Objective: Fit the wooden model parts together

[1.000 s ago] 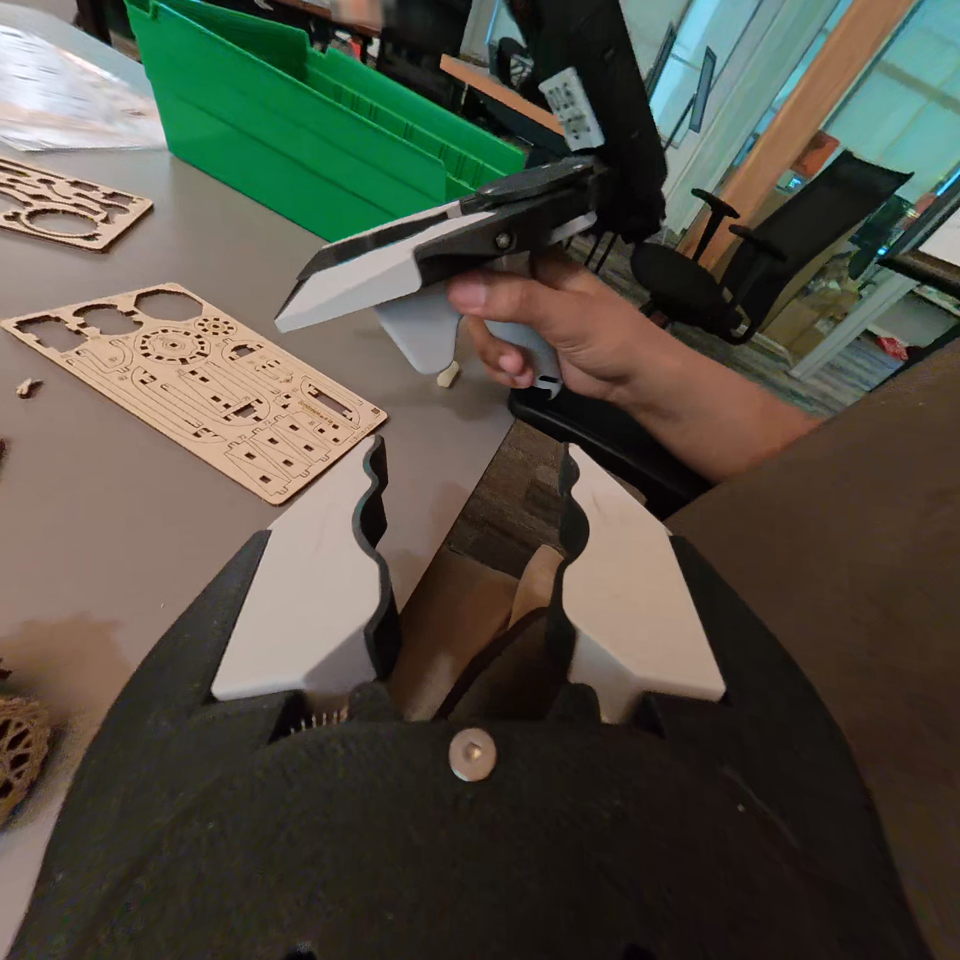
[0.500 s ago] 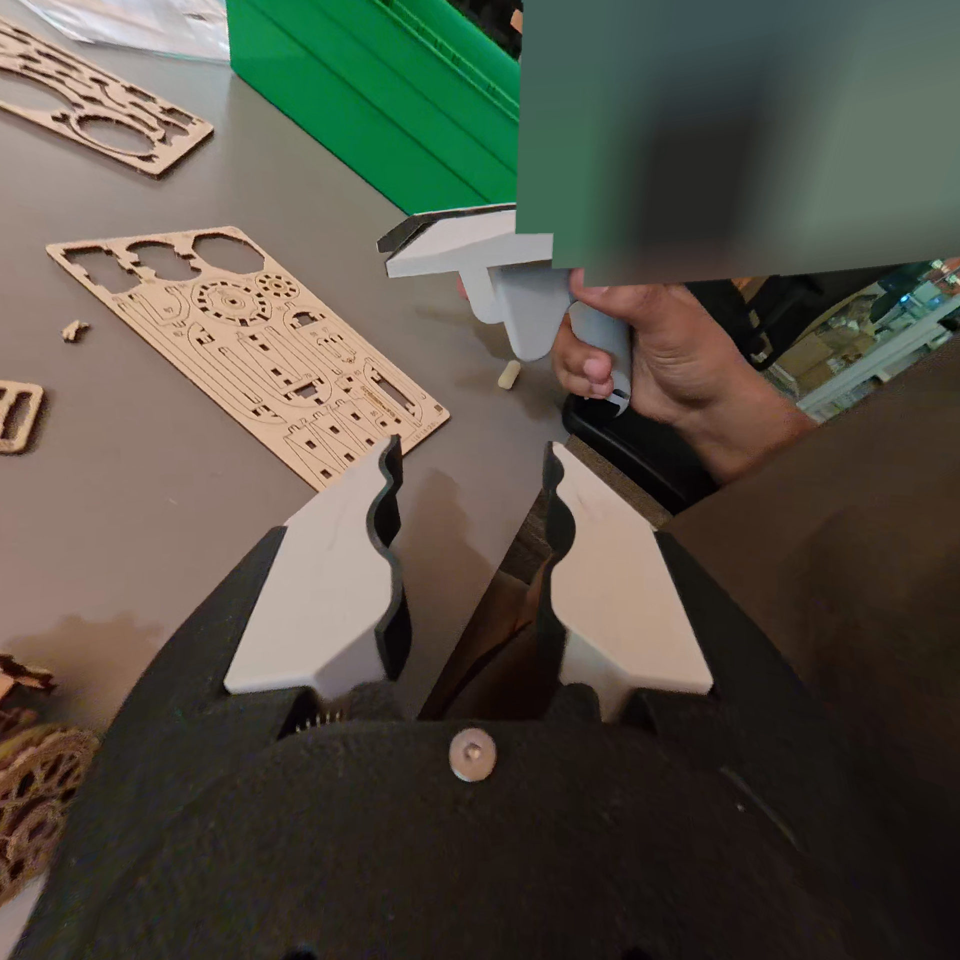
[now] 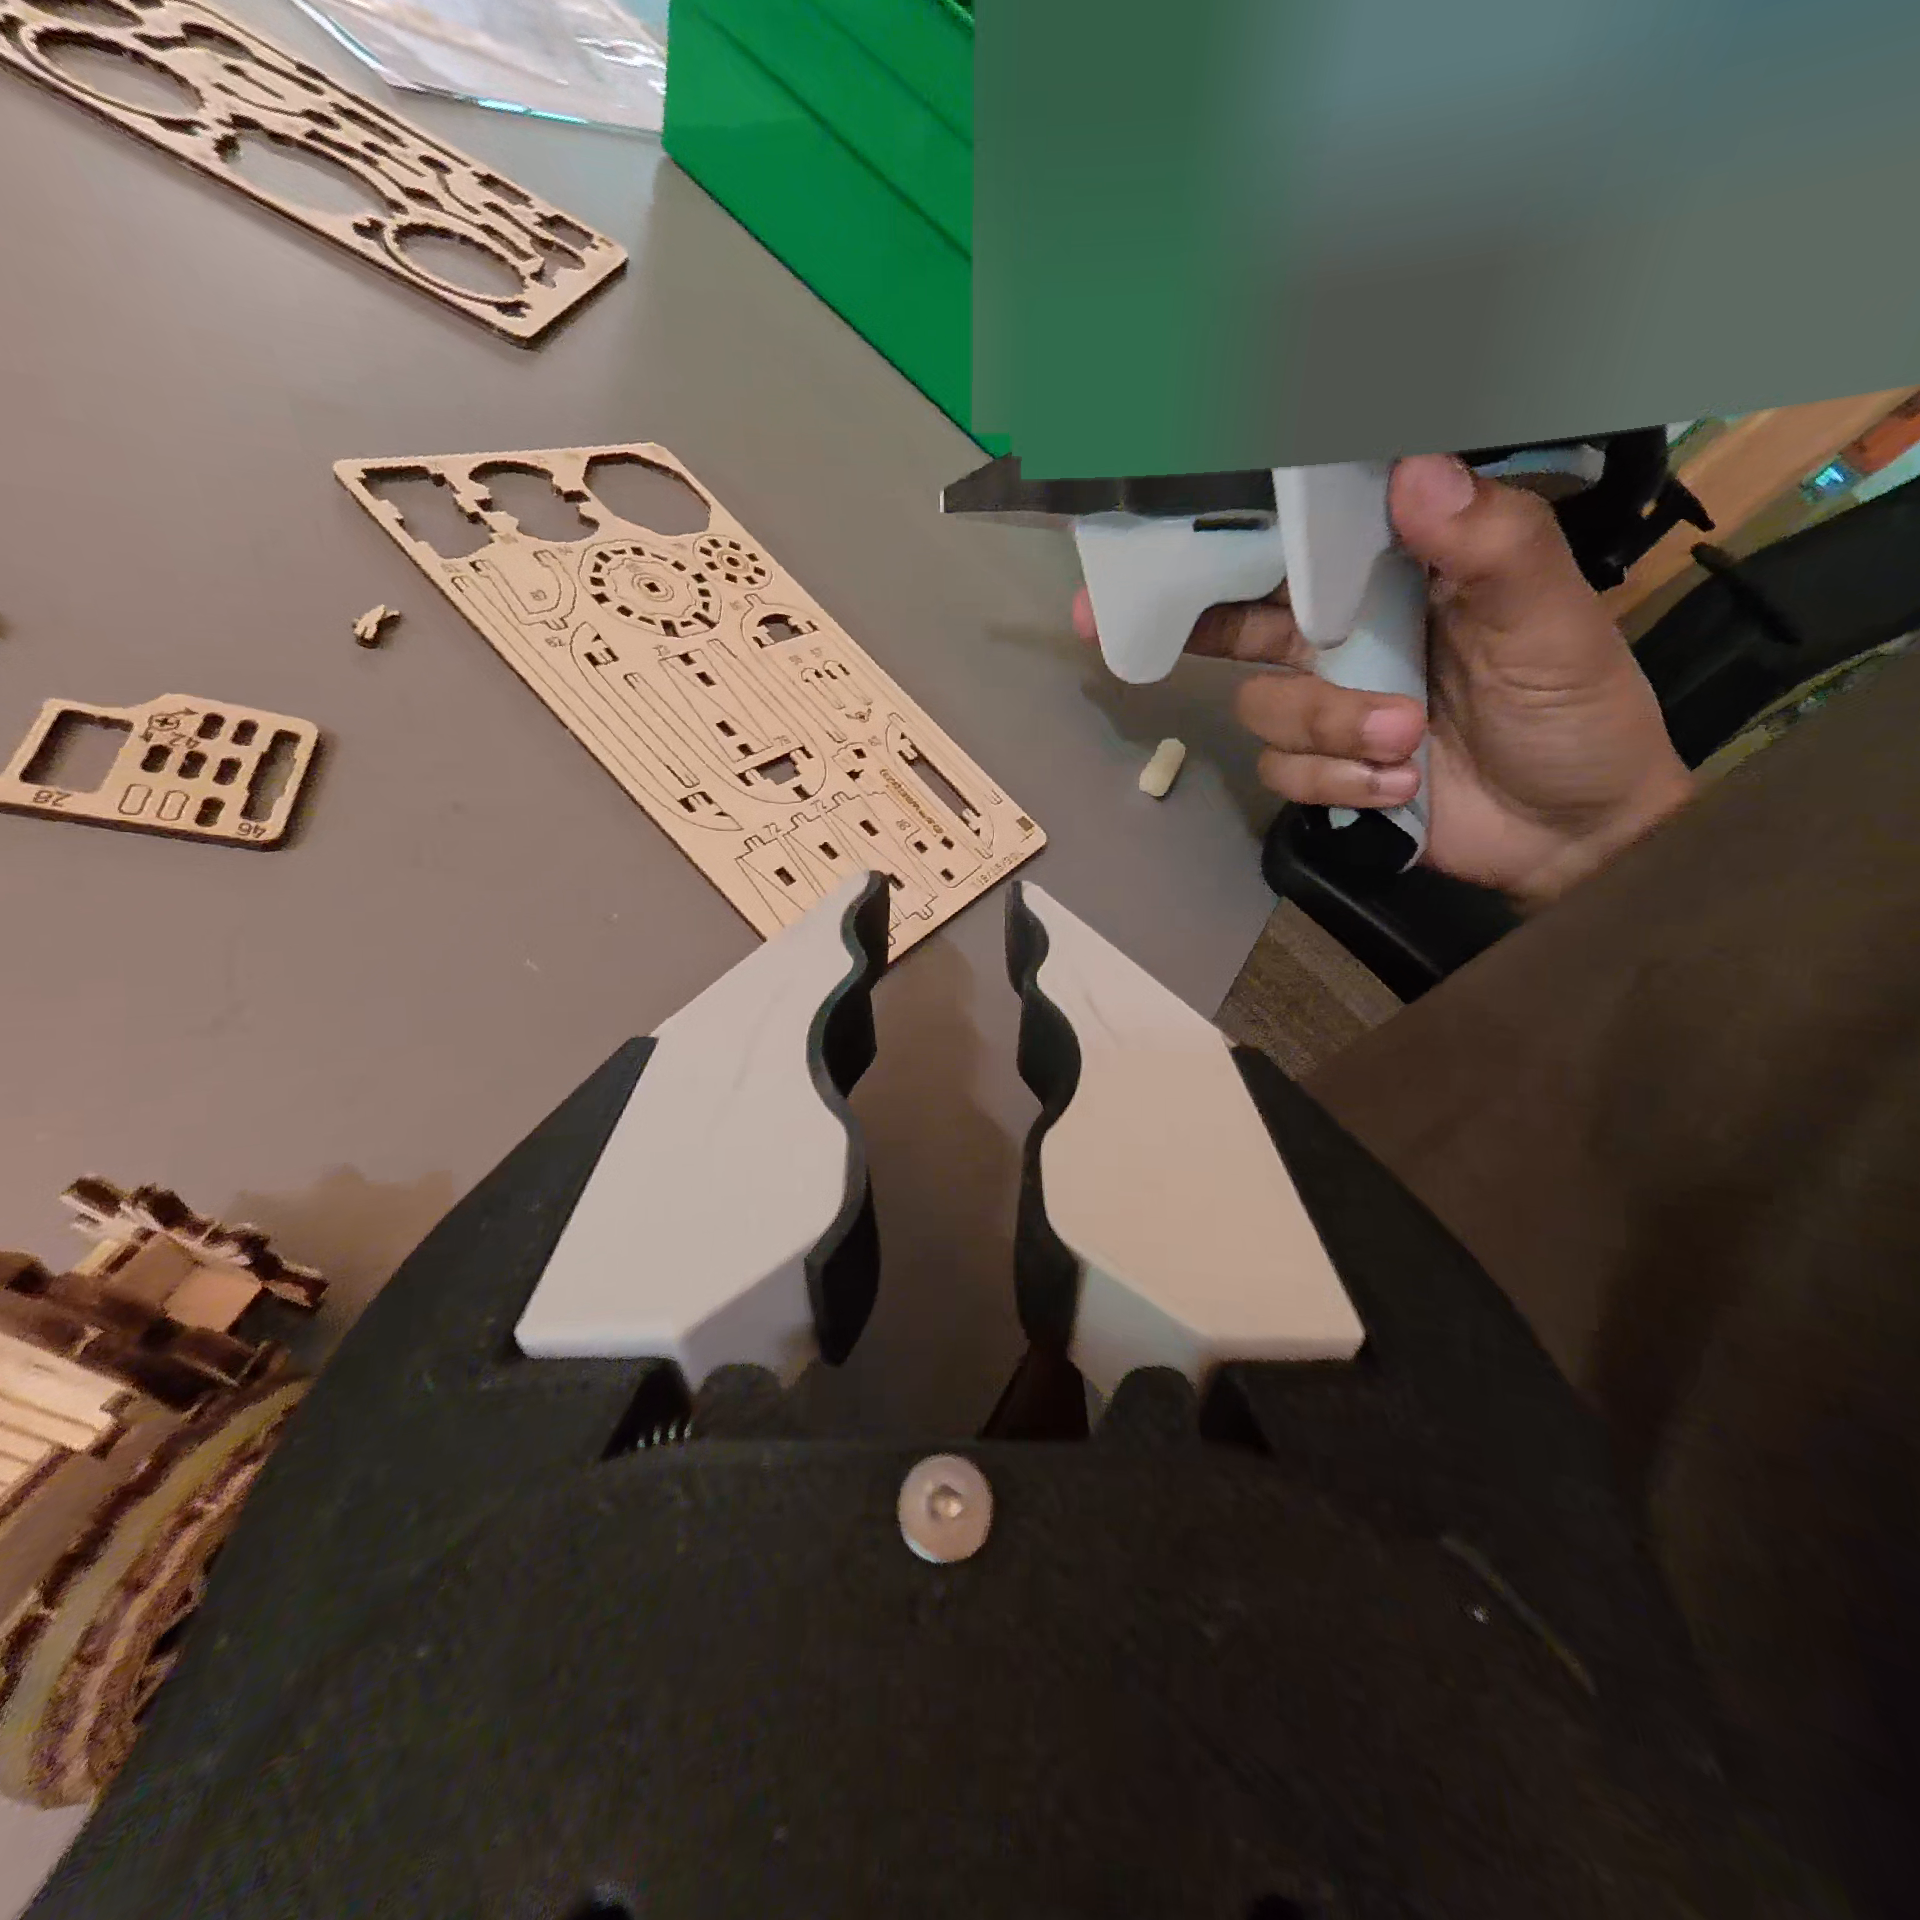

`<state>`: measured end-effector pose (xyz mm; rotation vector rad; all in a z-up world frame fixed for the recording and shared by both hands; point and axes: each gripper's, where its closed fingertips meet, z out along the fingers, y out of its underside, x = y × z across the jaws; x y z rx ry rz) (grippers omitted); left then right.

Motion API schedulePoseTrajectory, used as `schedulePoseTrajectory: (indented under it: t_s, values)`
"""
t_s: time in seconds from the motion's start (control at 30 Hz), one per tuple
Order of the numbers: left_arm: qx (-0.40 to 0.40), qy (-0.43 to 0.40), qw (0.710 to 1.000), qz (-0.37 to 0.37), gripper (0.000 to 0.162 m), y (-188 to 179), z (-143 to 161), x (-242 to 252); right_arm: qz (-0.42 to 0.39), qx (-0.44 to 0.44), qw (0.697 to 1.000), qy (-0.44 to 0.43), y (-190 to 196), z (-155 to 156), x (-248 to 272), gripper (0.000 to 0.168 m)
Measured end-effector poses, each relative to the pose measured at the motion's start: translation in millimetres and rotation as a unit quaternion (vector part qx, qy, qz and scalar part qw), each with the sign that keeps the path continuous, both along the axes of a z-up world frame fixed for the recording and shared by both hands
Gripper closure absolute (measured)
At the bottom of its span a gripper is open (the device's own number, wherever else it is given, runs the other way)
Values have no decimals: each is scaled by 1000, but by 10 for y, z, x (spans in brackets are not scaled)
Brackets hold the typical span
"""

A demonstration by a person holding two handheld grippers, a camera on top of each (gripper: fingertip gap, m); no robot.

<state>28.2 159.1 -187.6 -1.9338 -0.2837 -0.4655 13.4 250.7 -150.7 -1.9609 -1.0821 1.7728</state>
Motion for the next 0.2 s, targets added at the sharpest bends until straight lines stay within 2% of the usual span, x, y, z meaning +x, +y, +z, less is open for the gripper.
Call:
schedulePoseTrajectory:
  t_s: [0.2]
  values:
    - [-13,45,999,-3,147,17,-59,34,5,-16,1000,3,5,-1,1,92]
